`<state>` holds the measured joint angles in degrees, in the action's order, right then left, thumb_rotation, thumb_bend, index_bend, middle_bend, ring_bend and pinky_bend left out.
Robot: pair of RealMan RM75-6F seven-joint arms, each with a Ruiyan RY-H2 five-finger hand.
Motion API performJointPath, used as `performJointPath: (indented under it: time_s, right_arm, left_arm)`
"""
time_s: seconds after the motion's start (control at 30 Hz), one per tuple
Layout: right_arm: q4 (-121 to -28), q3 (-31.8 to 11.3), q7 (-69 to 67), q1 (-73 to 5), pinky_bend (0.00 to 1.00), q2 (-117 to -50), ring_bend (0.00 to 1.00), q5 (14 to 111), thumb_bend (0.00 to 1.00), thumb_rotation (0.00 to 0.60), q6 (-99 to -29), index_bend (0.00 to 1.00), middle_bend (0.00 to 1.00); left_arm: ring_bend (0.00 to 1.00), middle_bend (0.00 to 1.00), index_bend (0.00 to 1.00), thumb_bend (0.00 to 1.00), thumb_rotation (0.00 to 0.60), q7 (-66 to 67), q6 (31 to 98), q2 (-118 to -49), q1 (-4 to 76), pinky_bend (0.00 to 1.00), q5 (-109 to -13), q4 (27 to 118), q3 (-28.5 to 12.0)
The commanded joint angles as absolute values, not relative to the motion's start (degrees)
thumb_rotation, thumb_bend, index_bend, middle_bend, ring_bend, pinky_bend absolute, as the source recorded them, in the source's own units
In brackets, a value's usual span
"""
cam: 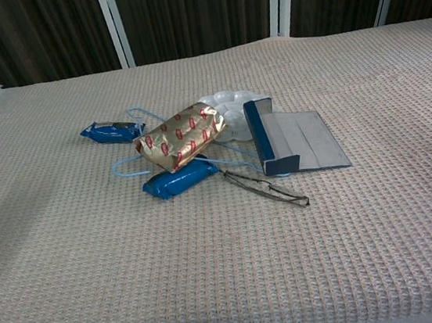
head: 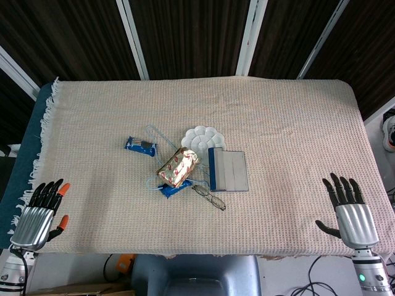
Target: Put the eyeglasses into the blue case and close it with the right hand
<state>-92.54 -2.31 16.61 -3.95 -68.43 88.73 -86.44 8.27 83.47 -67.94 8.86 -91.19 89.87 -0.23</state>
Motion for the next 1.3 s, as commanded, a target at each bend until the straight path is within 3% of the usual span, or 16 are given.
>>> performJointPath:
  time_s: [0.03,0.27,0.43,0.87,1.13,1.3]
  right_arm:
    - [-92.60,-2.33,16.58,-4.03,0.00,-68.49,0.00,88.73,0.27,0.600,-86.31,0.03,0.00]
    - [-91.46,-2.10,16.11,-5.26,0.00,-69.38,0.00,89.79,0.27,0.600,-84.75,0.06,0.00]
    - [-90.51,-0.93,16.16,-9.15,0.00,-69.40,0.00,94.23,0.27,0.600,-80.03,0.10,0.00]
    - [-92.62,-3.08,30.45,-26.49,0.00,-73.46,0.00,93.57,0.26,0.600,-54.17,0.22,0.00]
    - [-92.64,-4.36,31.37,-31.21,0.00,-76.87,0.00,89.50,0.36,0.600,-48.44,0.30,0.00]
    - [-92.02,-4.99,36.83,-33.46,0.00,-78.46,0.00,88.66,0.38,0.600,-47.82,0.31,0.00]
  left_arm:
    - [0.00,0.00,0.00,0.39,0.600,8.22,83.26,-67.99,8.93,0.07,-91.10,89.75,-0.22]
    - [0.00,0.00,0.00,0.39,0.600,7.61,83.38,-67.70,8.98,0.07,-91.38,89.91,-0.09]
    - [0.00,0.00,0.00,0.39,0.600,6.52,83.03,-67.24,8.87,0.07,-90.70,89.45,-0.05]
    - [0.00,0.00,0.00,0.39,0.600,4.71,84.91,-66.36,7.86,0.07,-90.67,89.26,-0.22]
    - [0.00,0.00,0.00,0.39,0.600,4.21,85.08,-66.16,7.67,0.07,-90.53,89.20,-0.27]
    - [0.00,0.00,0.00,0.39,0.600,3.52,85.17,-65.95,7.59,0.07,-90.31,89.10,-0.43]
